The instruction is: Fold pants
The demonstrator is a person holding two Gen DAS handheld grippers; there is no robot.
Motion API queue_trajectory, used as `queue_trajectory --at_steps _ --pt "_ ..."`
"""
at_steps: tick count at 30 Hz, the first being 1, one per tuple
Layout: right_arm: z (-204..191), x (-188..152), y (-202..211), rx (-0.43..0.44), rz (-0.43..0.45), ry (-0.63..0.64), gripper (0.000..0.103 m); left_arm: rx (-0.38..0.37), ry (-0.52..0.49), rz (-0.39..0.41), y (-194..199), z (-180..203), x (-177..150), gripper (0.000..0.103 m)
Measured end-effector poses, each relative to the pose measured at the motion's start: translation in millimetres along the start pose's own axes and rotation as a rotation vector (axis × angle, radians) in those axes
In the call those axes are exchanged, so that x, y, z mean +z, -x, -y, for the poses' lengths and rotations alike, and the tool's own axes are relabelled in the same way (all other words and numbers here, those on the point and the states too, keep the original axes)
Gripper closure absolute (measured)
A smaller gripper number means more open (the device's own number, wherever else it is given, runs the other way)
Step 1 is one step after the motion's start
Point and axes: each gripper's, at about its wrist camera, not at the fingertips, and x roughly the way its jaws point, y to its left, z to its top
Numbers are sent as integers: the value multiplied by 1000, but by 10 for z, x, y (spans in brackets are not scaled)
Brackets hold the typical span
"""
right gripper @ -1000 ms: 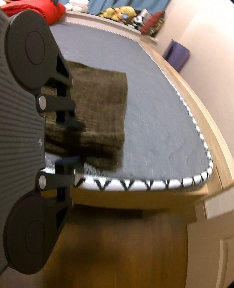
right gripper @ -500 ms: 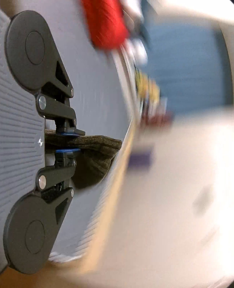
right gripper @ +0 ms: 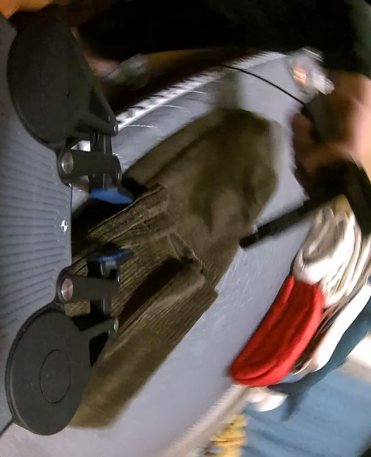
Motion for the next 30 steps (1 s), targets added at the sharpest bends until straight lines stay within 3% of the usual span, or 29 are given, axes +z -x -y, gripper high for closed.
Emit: queue_trajectory --at_steps 2,3,5,7,12,14,17,20,21,24,26,28,30 --pt "212 45 102 27 34 -134 56 -87 78 16 -19 -20 39 29" --pt "300 66 131 34 46 -180 56 -137 125 19 -41 -36 55 35" --pt "373 92 120 30 53 -224 55 -233 235 8 -140 -69 73 43" --pt "421 86 98 46 43 -239 55 -328 362 -30 -308 -101 60 44" --pt "313 70 -24 126 4 -197 51 -430 584 -99 -693 -182 11 43" --pt "253 110 -144 132 -1 -171 50 -427 631 -115 -813 -198 -5 43" --pt "167 102 -293 139 -30 -156 51 -405 623 -119 -906 -151 31 45" --pt "113 130 -343 148 -30 -120 88 -311 436 -92 -771 -13 196 79" --pt "104 139 -312 145 -10 -105 91 -289 388 -41 -650 -2 271 88" --pt "51 152 -42 182 118 21 92 -288 413 108 -382 -182 411 89" --pt "-58 117 98 192 176 115 92 -264 405 76 -498 -201 385 88" --pt "-123 81 -1 174 134 127 92 -245 381 -13 -701 -133 300 83" --pt "-170 0 -179 200 31 146 90 -219 352 -10 -727 -98 283 80"
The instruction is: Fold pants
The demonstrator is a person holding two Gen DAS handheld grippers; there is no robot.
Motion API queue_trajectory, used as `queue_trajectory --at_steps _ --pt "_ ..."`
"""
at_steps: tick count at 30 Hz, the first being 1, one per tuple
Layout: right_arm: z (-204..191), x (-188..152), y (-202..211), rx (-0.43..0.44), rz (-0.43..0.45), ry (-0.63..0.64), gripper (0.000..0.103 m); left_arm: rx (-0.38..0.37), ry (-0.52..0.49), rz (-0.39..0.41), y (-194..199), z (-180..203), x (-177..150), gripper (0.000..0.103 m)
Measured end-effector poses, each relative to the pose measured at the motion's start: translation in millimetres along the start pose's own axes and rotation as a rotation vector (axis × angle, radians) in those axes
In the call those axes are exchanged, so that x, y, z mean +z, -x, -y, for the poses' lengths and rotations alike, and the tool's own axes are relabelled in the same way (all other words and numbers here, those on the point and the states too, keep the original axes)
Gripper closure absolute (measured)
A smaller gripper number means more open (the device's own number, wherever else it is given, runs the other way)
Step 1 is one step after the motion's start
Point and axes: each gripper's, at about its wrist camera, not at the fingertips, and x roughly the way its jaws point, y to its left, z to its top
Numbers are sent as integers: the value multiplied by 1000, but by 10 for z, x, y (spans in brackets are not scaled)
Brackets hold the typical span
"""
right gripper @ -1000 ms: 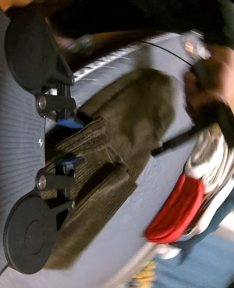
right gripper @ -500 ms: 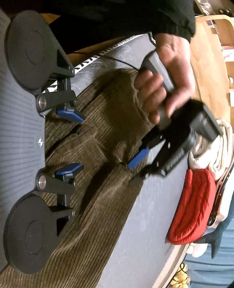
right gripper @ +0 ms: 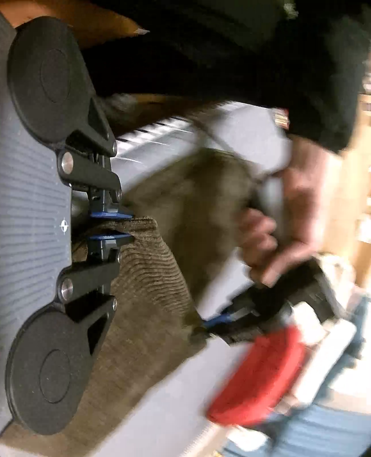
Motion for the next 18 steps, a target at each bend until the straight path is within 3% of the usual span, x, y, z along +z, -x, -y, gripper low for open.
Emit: queue_trajectory --at_steps 2,4,6,8,9,11,12,13,15,18 --pt "-90 -23 -13 -29 -7 55 87 -7 0 12 85 23 37 79" --pt "-36 62 60 -8 -5 -4 78 -1 -10 50 238 89 12 79" --pt "124 139 195 17 37 -130 54 21 -43 80 327 192 -12 79" --pt "297 166 310 7 81 -236 50 81 -98 100 390 318 -42 65" --pt "375 163 356 3 95 -290 50 128 -128 124 428 376 -33 50" --pt "561 127 456 -28 123 -408 49 218 -183 179 499 423 -29 44" --pt "670 96 500 -69 138 -472 46 235 -189 202 540 421 -21 47" --pt "790 48 552 -130 154 -546 44 221 -185 216 570 412 -12 60" --pt "996 -107 644 -249 174 -695 41 124 -172 191 570 408 0 85" --pt "1276 -385 752 -472 128 -883 40 11 -221 103 447 506 -71 96"
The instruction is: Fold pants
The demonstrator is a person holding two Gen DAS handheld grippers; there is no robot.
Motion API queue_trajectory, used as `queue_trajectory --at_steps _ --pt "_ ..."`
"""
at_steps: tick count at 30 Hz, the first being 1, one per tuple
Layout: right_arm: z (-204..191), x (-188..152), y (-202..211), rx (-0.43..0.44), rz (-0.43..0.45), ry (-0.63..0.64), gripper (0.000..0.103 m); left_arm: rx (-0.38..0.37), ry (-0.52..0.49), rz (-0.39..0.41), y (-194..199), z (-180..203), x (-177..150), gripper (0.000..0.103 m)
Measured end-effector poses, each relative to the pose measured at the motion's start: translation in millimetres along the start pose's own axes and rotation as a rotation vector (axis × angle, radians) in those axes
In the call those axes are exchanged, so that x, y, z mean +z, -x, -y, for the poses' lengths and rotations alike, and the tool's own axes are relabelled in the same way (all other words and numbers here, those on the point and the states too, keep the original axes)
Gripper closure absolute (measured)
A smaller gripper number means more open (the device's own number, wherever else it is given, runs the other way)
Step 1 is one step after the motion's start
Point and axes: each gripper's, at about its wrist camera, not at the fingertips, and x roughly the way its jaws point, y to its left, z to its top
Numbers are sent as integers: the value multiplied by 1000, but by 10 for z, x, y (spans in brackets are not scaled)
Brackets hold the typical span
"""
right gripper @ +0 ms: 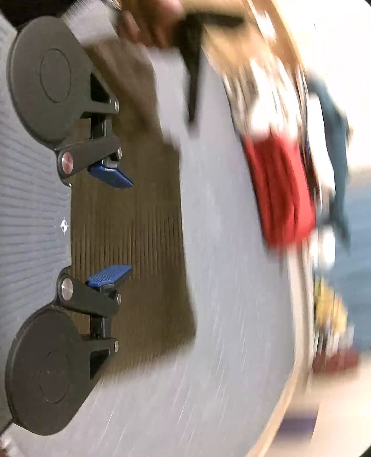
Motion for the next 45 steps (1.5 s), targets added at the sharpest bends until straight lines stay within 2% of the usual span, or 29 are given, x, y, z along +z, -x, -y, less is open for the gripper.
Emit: queue_trajectory --at_steps 2,4,6,8,10,11,14,15,17,18,21,24,26,30,31,32,33,34,36,38,39,40,42,43,45 --pt "225 -29 -83 -122 -43 -82 39 -20 -82 -70 -147 106 -86 96" --pt "469 -73 -115 -191 -89 -189 39 69 -164 -162 -375 122 -225 96" --pt "626 -134 -130 -217 -106 -253 39 82 -164 -156 -431 72 -286 96" --pt "625 -159 -119 -249 -96 -241 39 90 -166 -145 -388 96 -258 96" --pt "588 -127 -105 -326 -74 -237 35 93 -164 -106 -289 147 -207 94" --pt "618 -114 -67 -337 -58 -259 34 86 -161 -76 -236 166 -187 93" --pt "816 -115 16 -326 -75 -316 29 67 -154 -3 -172 174 -143 93" --pt "847 -143 -28 -305 -115 -335 29 82 -154 -4 -207 155 -149 93" --pt "845 -223 -127 -274 -198 -363 29 145 -149 -68 -382 108 -195 92" --pt "854 -274 -160 -271 -235 -370 29 153 -141 -80 -449 96 -218 90" --pt "809 -312 -147 -286 -239 -353 28 160 -145 -71 -388 157 -171 88" --pt "773 -289 -123 -294 -232 -335 30 121 -134 -33 -247 211 -140 82" --pt "779 -250 -124 -286 -238 -338 34 114 -140 -6 -195 252 -112 77" --pt "761 -238 -115 -282 -232 -325 43 88 -145 32 -143 329 -77 76" --pt "762 -217 -83 -284 -227 -318 47 79 -146 39 -137 342 -61 76" --pt "741 -218 -57 -291 -215 -307 57 67 -143 47 -128 353 -52 76" --pt "695 -213 -30 -299 -201 -276 64 46 -135 59 -96 372 -52 76" --pt "604 -199 4 -307 -181 -216 66 20 -122 70 -69 381 -36 76" --pt "310 -161 108 -327 -101 -37 73 -79 -40 87 9 391 29 73" --pt "-132 -155 246 -313 31 226 74 -213 60 107 105 405 103 53" --pt "-328 -167 317 -290 86 323 74 -265 88 120 151 436 136 37" --pt "-485 -176 369 -266 126 388 74 -310 106 132 190 478 166 25" --pt "-774 -219 439 -228 182 499 75 -407 133 125 225 575 225 19" --pt "-908 -262 455 -219 207 563 75 -444 146 108 218 621 249 19" --pt "-1155 -367 482 -192 248 682 75 -473 172 81 187 676 280 19"
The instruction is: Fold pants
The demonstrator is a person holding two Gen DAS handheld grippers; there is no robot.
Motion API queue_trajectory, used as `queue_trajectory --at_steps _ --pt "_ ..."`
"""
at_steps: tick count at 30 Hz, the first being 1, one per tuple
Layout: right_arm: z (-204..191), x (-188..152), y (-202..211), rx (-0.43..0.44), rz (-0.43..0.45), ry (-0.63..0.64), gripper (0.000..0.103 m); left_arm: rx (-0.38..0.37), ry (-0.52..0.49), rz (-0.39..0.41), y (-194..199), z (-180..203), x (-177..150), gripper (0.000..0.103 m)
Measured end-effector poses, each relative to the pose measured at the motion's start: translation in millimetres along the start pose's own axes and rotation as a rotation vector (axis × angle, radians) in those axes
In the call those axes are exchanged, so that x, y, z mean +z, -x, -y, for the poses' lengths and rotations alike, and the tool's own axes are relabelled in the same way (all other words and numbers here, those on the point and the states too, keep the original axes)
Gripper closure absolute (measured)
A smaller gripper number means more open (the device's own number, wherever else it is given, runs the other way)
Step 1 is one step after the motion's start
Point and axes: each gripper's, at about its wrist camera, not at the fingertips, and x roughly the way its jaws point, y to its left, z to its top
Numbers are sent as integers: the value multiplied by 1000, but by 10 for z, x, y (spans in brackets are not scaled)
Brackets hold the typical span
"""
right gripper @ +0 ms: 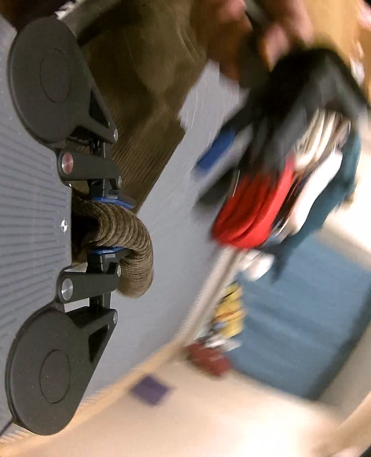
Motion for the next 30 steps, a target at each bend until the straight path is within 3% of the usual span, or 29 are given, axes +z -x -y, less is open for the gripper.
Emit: queue_trajectory --at_steps 2,6,7,8,10,11,12,15,18,21,23,25,27,30 --pt "-239 57 84 22 53 95 75 14 31 -25 -56 -9 23 19" --pt "-546 107 199 68 105 199 75 118 65 -49 -121 -102 55 19" --pt "-597 108 212 77 112 211 75 134 75 -57 -129 -139 55 23" --pt "-629 120 222 90 113 215 75 147 82 -62 -138 -180 66 29" --pt "-679 150 229 107 113 218 75 195 84 -75 -147 -255 64 63" --pt "-703 164 229 112 113 223 75 221 78 -82 -142 -292 78 71" --pt "-716 165 243 117 111 222 75 237 74 -85 -117 -337 67 78" --pt "-689 253 227 146 87 191 74 262 69 -76 -11 -434 62 81" --pt "-541 425 233 289 57 68 68 285 61 -69 164 -533 42 82" --pt "-300 660 246 611 7 -149 68 309 88 -55 488 -737 -4 83" --pt "-99 773 242 756 1 -264 66 326 113 -41 739 -861 -34 83" --pt "67 860 206 808 7 -347 56 353 130 -28 1045 -980 -78 83" --pt "225 875 89 788 12 -430 40 394 148 -17 1341 -1054 -160 83" --pt "363 811 -220 693 -39 -548 38 465 174 6 1804 -1163 -288 82"
